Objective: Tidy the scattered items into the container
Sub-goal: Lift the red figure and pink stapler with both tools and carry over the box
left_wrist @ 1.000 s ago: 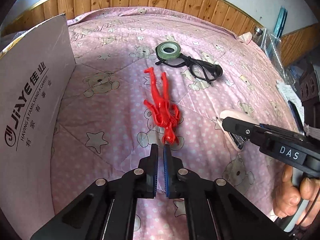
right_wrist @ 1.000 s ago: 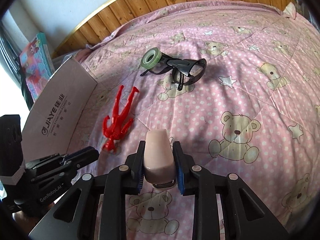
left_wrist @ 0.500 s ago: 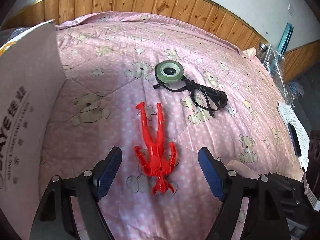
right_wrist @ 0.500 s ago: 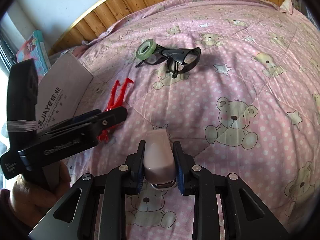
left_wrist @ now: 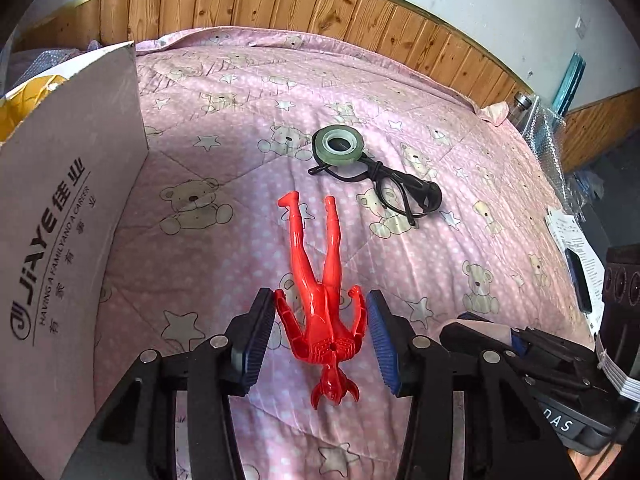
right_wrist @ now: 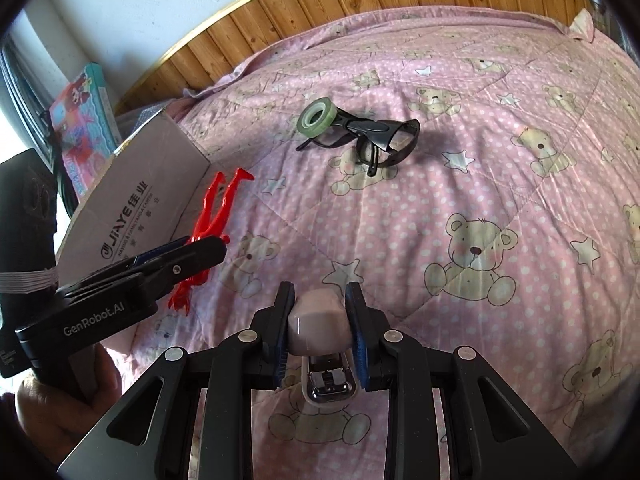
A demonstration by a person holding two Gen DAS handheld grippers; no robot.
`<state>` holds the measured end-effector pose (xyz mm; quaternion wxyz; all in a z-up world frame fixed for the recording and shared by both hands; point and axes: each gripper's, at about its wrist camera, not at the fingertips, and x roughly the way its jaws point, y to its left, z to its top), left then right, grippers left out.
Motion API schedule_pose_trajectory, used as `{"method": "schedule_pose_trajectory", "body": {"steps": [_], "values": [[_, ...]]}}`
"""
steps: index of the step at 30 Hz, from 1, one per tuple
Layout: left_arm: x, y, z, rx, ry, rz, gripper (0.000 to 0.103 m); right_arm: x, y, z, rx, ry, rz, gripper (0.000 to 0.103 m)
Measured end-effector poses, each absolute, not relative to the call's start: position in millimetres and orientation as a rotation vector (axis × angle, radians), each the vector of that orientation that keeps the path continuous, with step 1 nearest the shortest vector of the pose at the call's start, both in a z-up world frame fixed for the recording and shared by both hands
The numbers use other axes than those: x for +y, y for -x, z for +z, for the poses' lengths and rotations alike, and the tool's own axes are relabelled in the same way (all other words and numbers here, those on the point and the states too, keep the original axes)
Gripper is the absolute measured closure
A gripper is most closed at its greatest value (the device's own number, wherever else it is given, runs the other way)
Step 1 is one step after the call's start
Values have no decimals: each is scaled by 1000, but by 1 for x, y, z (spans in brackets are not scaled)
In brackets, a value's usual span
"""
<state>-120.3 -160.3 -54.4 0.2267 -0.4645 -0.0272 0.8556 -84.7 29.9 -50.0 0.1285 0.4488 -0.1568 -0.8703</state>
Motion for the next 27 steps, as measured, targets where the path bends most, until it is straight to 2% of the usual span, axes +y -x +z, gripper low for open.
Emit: {"method": "schedule_pose_trajectory", "body": {"steps": [27], "values": [[-185,49,17,-87,1136,2442,55,3,34,-5,-392,-1202,-2532,76]]}}
